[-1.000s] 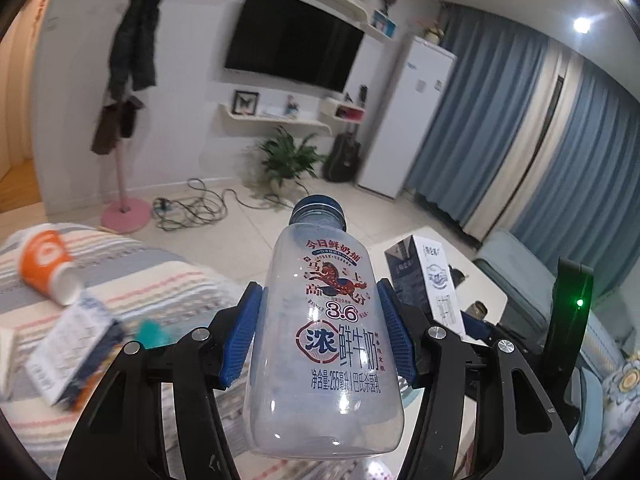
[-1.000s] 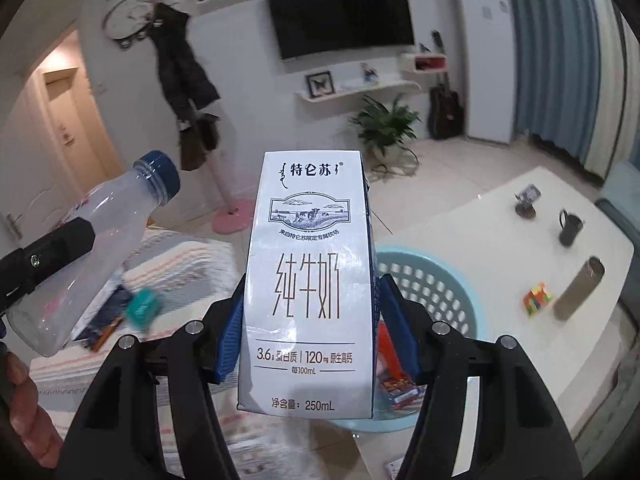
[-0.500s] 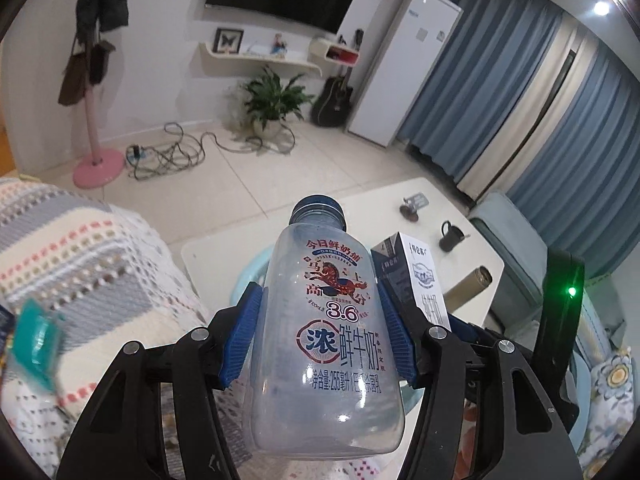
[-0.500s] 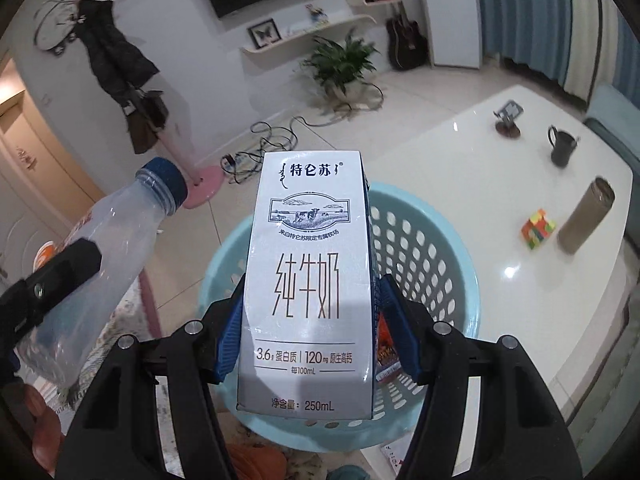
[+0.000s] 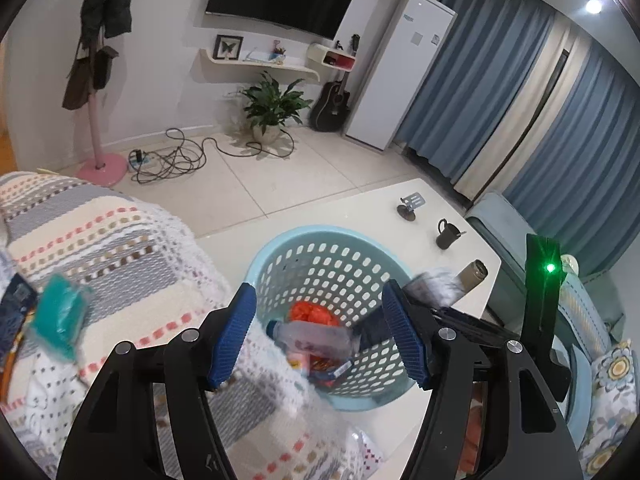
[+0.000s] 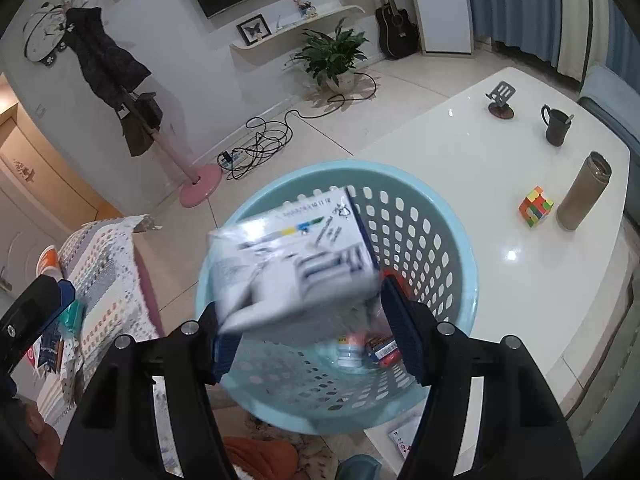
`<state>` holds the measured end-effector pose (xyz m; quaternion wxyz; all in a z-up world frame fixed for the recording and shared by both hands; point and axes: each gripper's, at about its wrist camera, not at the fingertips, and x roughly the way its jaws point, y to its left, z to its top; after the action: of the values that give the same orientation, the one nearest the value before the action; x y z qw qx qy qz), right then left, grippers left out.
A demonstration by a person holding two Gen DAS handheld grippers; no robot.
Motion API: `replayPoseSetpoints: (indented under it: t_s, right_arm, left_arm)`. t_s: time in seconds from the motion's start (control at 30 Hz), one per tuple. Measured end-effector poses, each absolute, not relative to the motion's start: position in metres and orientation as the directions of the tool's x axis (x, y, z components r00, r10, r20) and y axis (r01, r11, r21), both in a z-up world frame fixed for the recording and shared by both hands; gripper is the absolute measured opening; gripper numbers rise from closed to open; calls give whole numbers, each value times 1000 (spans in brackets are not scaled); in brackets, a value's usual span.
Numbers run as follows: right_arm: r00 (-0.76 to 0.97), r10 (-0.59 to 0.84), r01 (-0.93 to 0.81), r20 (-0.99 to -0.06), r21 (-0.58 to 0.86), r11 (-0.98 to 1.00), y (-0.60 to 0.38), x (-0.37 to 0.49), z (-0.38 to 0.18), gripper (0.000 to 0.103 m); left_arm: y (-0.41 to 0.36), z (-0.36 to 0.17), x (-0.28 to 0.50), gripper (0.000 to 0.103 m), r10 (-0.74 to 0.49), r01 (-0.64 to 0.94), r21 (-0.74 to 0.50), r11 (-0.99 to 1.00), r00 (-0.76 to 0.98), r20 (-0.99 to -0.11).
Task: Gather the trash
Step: 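Carry the bottle and milk carton to the blue basket and release both, then grasp the red cup with the left tool while the right tool grasps the flat milk carton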
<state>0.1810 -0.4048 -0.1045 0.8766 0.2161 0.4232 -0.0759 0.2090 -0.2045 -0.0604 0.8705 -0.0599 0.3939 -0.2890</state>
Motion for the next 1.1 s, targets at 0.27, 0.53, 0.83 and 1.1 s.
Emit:
replayPoseSetpoints:
  t_s: [0.27,0.53,0.83,1.1]
  right_arm:
    - [649,32,296,-760,291,910,-385,170,-87,62]
    - [707,68,189,-704,280,941,-332,156,-52,62]
    - [767,149,-26,-624,201,979,-229,152,-11,62]
    - [727,195,-147,-658,128,981,-152,175,-23,62]
  left_arm:
    - [-163,-49,187,64,-546,423,-351,835,562,-622]
    - [-103,-33,163,67,-519,369,-365,855,624,-585]
    - [13,-12,142,73,-353,189,-333,924,753,-555]
    - [124,-27,144,73,-167,-47,-320,946,777,-607]
